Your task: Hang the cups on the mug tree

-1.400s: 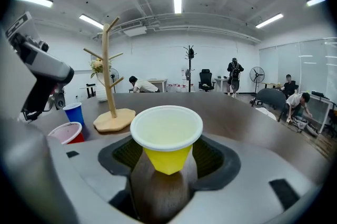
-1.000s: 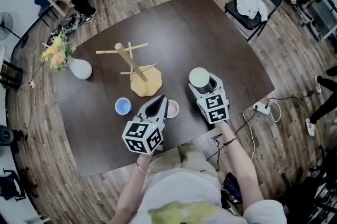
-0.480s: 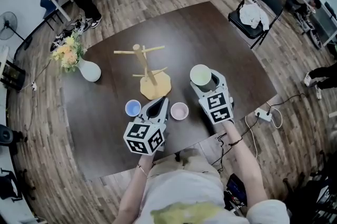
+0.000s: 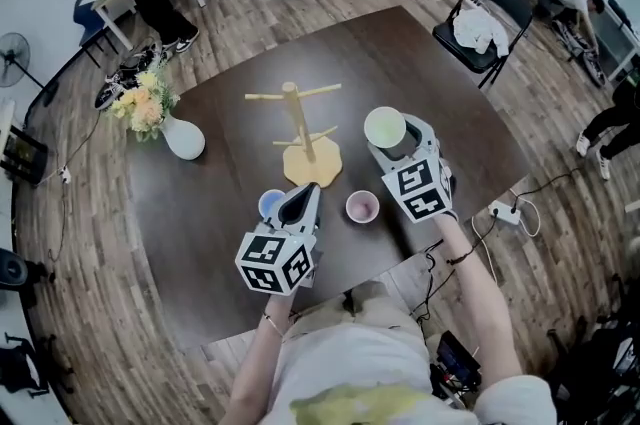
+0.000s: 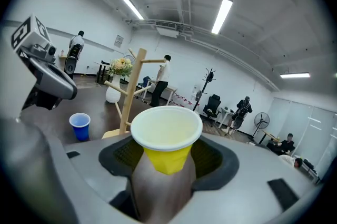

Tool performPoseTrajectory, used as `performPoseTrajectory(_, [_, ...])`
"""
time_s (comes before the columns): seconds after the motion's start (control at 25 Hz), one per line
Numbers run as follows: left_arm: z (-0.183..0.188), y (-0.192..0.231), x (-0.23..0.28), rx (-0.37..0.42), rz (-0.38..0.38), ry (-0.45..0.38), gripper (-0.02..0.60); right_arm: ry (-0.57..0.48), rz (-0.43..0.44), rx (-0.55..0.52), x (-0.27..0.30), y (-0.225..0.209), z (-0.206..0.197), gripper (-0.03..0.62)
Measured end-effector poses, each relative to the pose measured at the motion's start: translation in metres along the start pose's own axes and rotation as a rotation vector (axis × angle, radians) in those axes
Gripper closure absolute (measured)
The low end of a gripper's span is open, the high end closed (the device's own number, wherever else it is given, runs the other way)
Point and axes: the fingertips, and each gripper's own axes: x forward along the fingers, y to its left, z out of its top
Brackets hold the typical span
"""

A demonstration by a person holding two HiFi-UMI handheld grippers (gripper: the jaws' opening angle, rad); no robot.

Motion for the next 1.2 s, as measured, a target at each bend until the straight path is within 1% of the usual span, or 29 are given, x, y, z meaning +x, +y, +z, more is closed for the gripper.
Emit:
performPoseTrajectory(0.16, [0.005,0.007,-0.007,0.011,-0.009,-0.004,0.565,0.021,-0.026,-0.052,0.001,-0.002,0.016,0.309])
performPoseTrajectory(0.28, [0.007,0.011,-0.012,0.018,-0.015,-0.003,0.566,0.031,-0.029,-0.087,0.004,0.000,0.029,0.309])
performPoseTrajectory(0.56, [0.006,0.018,-0.020,0.013,-0.031,0.003,0.566,0.054,-0.063,-0.170,0.016,-0.005,0.052,0.309])
performPoseTrajectory(0.92, [0.004,0.022,-0.033,0.012,-0.050,0.011,0.566,0.101,-0.142,-0.343,0.020,-0.006,0.079,0.309])
performPoseTrajectory(1.2, [-0.002,0.024,-0.039,0.021,-0.082,0.032,0.566,0.116,-0.178,-0.424,0.024,-0.002,0.094,0.309])
